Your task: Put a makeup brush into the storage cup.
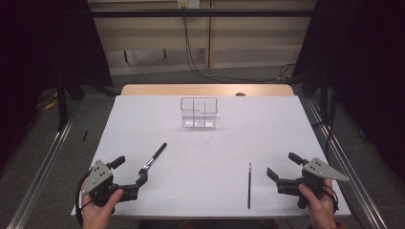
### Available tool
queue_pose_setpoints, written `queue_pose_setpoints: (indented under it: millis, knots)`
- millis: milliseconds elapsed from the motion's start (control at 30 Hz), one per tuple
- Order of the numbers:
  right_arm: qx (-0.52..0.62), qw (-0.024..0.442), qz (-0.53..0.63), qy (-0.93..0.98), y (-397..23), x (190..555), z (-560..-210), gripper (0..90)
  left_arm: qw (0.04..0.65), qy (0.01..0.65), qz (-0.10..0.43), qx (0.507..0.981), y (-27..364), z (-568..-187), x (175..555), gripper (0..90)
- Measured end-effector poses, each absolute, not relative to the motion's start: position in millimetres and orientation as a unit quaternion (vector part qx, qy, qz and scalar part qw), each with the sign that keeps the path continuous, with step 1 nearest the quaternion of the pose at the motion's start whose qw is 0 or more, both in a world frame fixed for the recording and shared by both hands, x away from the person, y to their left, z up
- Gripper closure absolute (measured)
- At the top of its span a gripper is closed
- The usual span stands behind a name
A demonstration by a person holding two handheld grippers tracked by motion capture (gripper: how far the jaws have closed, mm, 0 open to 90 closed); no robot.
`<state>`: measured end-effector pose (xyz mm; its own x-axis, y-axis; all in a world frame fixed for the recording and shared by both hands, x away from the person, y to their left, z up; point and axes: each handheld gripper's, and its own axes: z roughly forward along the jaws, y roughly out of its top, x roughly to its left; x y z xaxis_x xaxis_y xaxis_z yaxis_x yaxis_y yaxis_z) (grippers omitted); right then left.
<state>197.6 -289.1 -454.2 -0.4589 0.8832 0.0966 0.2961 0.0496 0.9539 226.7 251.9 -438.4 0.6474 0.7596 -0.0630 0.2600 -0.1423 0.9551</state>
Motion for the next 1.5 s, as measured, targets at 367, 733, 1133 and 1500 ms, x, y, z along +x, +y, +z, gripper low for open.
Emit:
queue_pose_setpoints:
  millis: [367, 733, 1133, 1500]
  knots:
    - [0.446, 0.272, 0.531, 0.667, -290.1, 198.5, -455.6, 0.4, 0.553, 0.354, 0.228, 0.719, 253.7, -436.2, 230.2, 2.5]
    - [0.444, 0.268, 0.530, 0.670, -289.5, 201.5, -457.4, 0.4, 0.545, 0.354, 0.234, 0.723, 252.0, -432.2, 240.3, 2.5]
    - [0.445, 0.277, 0.527, 0.669, -287.7, 197.4, -455.8, 0.4, 0.549, 0.329, 0.233, 0.733, 237.6, -420.1, 251.2, 2.6]
    - [0.441, 0.274, 0.526, 0.673, -286.4, 198.8, -456.3, 0.4, 0.545, 0.323, 0.234, 0.738, 227.5, -418.9, 278.2, 2.5]
